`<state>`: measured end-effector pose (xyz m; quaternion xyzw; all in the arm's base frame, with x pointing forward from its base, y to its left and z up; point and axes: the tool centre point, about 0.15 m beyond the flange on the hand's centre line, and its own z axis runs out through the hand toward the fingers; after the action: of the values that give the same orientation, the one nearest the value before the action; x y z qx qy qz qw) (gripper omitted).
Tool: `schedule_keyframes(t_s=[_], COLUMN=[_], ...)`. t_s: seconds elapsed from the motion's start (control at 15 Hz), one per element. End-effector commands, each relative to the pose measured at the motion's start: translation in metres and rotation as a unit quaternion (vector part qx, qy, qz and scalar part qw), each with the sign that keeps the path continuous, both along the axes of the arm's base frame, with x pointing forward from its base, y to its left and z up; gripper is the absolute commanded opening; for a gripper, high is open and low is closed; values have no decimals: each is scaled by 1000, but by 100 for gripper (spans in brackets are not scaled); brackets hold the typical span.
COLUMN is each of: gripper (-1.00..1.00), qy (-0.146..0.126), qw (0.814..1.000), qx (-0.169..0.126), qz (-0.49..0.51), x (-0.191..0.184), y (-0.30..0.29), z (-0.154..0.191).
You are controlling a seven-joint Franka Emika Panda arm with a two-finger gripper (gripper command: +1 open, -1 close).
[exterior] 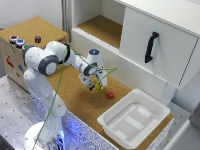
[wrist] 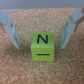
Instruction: Rotate the yellow block 90 degrees to the right
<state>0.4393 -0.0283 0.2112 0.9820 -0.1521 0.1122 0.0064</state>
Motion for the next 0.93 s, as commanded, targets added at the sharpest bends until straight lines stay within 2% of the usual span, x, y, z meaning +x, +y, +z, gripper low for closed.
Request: schedule_keyframes(t_s=[0.0,0.33,0.6,0.67,0.73,0.87], gripper=[-100,-100,-100,-100,-100,-100], qy=[25,25,35,60,61,34], qw=[1000,1000,999,996,994,984], qx=[-4,-3,-11,-48,-56,-56], qz=[4,-2,-25,-50,-75,-164], x=[0,-1,-6,-11,-15,-26], y=[8,13,16,20,23,29], z=[1,7,22,22,23,35])
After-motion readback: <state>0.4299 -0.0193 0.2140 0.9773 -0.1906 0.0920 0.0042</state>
